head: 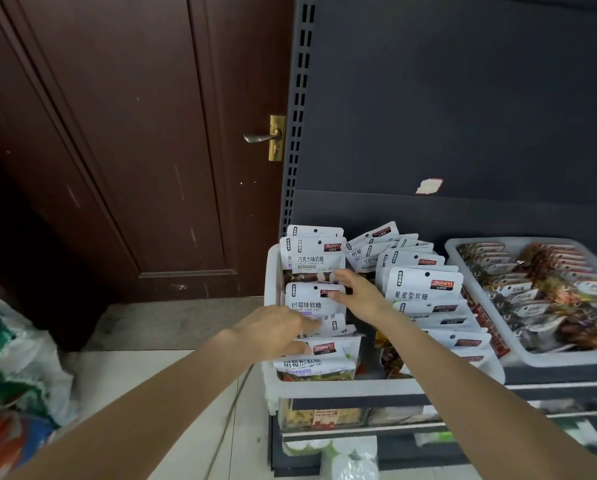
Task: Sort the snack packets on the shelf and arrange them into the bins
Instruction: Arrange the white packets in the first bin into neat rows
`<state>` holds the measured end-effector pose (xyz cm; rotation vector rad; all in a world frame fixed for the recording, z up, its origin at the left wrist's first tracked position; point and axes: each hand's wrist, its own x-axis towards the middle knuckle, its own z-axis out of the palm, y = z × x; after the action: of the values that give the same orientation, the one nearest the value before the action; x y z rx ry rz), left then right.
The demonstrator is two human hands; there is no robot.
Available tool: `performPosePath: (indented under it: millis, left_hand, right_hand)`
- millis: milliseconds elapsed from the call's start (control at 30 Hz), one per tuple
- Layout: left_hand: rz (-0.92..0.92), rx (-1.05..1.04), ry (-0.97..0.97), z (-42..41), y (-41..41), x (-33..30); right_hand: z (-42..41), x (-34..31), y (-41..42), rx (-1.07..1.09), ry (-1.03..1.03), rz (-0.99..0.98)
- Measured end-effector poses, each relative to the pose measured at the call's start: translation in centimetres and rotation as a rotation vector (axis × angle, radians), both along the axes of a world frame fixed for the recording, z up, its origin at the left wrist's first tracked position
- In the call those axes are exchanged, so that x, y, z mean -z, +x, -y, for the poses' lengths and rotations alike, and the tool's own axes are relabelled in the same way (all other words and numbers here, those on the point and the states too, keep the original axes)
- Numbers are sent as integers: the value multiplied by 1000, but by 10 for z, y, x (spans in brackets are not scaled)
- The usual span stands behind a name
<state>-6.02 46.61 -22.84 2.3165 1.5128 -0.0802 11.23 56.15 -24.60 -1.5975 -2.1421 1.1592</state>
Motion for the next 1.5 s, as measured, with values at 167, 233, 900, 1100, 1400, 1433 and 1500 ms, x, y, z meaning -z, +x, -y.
performPosePath:
  millis: [167,233,900,1100,1400,1433,1500]
  left_hand:
    - [-14,33,21,5,1,0]
    - [-12,17,19,6,1,2]
    - [-63,-134,78,11,12,-6]
    - [-71,-275,3,17,26,-14]
    - [-128,-487,20,23,54,-12]
    - [-128,-501,24,23,56,-11]
    - [-143,-520,33,20,59,-11]
  right_hand:
    - [-8,7,-3,-22,-43,45]
    - [-12,10,-4,-7,-35,76]
    - [2,-20,27,-72,53,-74]
    - [-8,1,27,-168,12,-3]
    - [-28,15,30,-184,-85,-92]
    - [-27,14,31,-184,-127,-148]
    - [-25,10,33,-232,-90,-183]
